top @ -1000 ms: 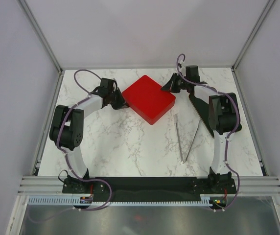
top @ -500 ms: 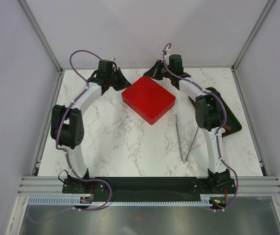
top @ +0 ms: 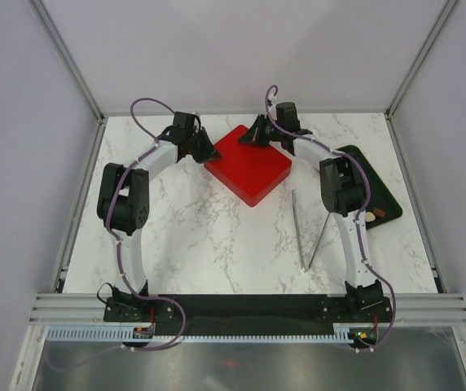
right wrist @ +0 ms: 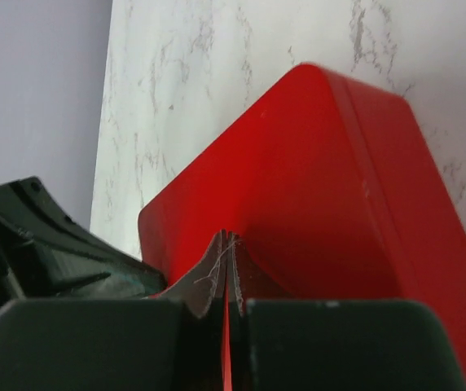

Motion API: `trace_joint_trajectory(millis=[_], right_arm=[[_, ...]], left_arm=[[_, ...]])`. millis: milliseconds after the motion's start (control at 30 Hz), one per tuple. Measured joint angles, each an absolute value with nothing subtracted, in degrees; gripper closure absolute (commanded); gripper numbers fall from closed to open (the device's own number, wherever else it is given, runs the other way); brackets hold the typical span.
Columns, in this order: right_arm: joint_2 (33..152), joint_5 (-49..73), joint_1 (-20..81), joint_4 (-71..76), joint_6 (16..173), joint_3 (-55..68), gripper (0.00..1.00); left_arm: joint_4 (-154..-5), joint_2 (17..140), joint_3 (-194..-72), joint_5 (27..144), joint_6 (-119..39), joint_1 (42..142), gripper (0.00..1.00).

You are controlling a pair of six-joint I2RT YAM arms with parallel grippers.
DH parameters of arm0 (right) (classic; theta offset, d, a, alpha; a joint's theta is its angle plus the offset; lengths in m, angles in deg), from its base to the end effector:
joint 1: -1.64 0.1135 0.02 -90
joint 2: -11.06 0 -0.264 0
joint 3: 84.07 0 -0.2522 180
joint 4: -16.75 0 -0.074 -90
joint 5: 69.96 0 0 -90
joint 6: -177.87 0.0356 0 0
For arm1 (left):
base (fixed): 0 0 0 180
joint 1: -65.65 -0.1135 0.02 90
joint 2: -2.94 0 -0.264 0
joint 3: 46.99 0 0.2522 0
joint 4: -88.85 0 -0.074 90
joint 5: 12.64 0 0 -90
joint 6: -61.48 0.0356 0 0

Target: Pack the chocolate

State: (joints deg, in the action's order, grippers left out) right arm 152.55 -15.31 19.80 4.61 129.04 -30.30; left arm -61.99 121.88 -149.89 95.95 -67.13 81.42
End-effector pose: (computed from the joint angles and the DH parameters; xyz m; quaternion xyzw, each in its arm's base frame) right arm 0.5270 0.1945 0.1641 0.0078 0.8292 0.4704 0.3017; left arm 0.4454 -0.1376 0.1984 -0.1203 0.9065 -0.3047 0.2663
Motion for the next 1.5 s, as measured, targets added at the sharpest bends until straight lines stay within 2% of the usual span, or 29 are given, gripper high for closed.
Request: trace_joint_trajectory(millis=[133, 333, 500, 600, 700, 900, 1000, 1033, 1067, 1100, 1133, 1200, 1233, 1367, 1500], right_arm=[[143.9, -17.8, 19.8, 2.5, 127.6, -20.6, 1.00], [125.9, -22.7, 20.7, 9.9, 127.6, 1.4, 1.00], [126.4, -25.6, 21.4, 19.2, 129.1, 13.1, 1.00], [130.5, -31.0, 21.0, 24.1, 132.2, 15.3, 1.00], [130.0, -30.7, 20.9, 24.5, 131.2, 15.4, 1.00], [124.8, -25.6, 20.9, 12.7, 125.2, 14.6, 0.98], [118.8, -20.8, 20.8, 4.5, 121.8, 14.3, 0.68], [115.8, -18.7, 20.8, 1.7, 120.5, 14.3, 0.50], [112.6, -16.9, 20.8, -0.6, 119.2, 14.3, 0.39], [109.1, -14.9, 20.8, -2.3, 117.8, 14.3, 0.28], [106.2, -13.8, 20.8, -3.1, 116.6, 14.5, 0.02], [99.2, -10.8, 20.6, -5.0, 114.3, 15.3, 0.02], [96.2, -9.4, 20.6, -5.5, 113.4, 15.8, 0.02], [84.8, -3.3, 20.7, -8.4, 111.6, 19.9, 0.02], [76.6, 2.5, 20.9, -12.0, 111.2, 23.8, 0.02]], left_arm=[[-60.0, 121.1, -149.8, 95.4, -67.1, 81.4, 0.95], [-58.7, 120.4, -149.2, 95.4, -67.0, 81.2, 0.95], [-59.2, 120.3, -148.7, 95.5, -67.1, 81.2, 0.95], [-59.9, 120.2, -148.0, 95.9, -67.1, 81.1, 0.95], [-60.2, 120.0, -147.7, 95.9, -67.1, 81.1, 0.95], [-56.6, 117.8, -147.4, 95.4, -66.8, 81.1, 0.92], [-53.2, 112.1, -146.1, 95.6, -65.7, 81.1, 0.84], [-52.6, 109.7, -145.7, 95.8, -65.3, 81.1, 0.80], [-52.2, 106.2, -145.1, 96.0, -64.7, 81.1, 0.69], [-52.1, 102.1, -144.5, 96.4, -64.0, 81.2, 0.63], [-52.2, 97.6, -143.6, 96.8, -63.3, 81.2, 0.56], [-52.7, 87.6, -140.8, 97.2, -62.1, 81.5, 0.38], [-53.2, 82.5, -139.1, 97.3, -61.6, 81.6, 0.01], [-53.6, 67.7, -133.1, 99.0, -59.4, 82.2, 0.00], [-52.6, 58.5, -125.7, 101.0, -56.8, 82.2, 0.00]])
